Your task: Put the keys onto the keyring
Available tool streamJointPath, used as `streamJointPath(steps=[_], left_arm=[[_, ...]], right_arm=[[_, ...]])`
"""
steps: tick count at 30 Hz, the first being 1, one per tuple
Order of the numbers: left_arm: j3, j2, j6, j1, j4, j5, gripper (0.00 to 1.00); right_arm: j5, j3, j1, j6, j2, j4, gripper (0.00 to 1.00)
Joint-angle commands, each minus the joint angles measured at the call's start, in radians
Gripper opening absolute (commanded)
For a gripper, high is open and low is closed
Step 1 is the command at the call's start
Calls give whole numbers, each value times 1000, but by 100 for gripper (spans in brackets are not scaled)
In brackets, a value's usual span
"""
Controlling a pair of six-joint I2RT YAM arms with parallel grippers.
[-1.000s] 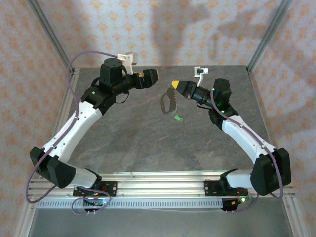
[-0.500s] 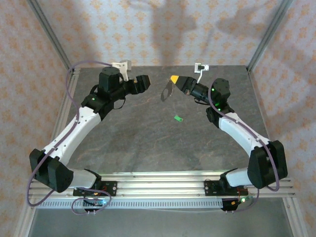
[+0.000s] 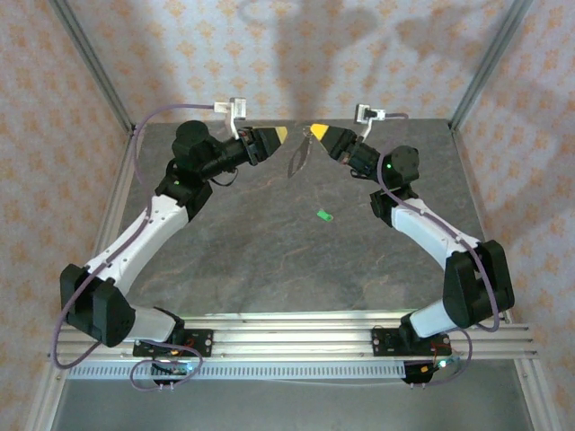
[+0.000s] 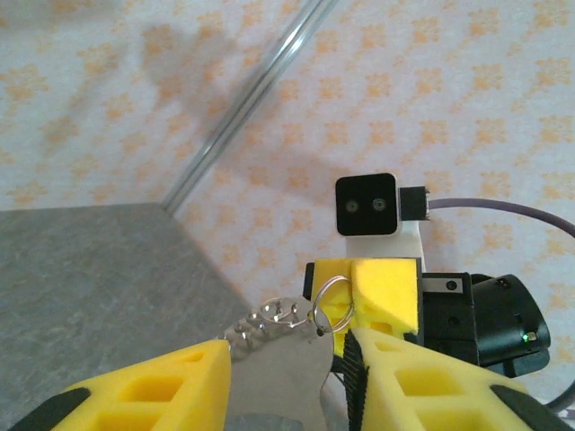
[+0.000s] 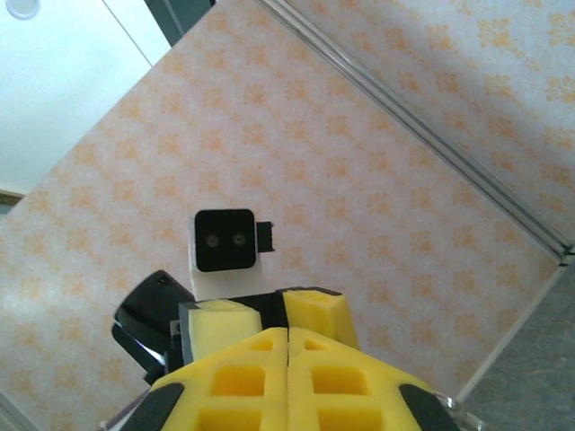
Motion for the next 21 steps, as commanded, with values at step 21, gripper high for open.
streamJointPath(steps=[21], left_arm=[[53,66,-59,-47,175,119,33]], right_arm=[[30,64,66,27,32,67,0]])
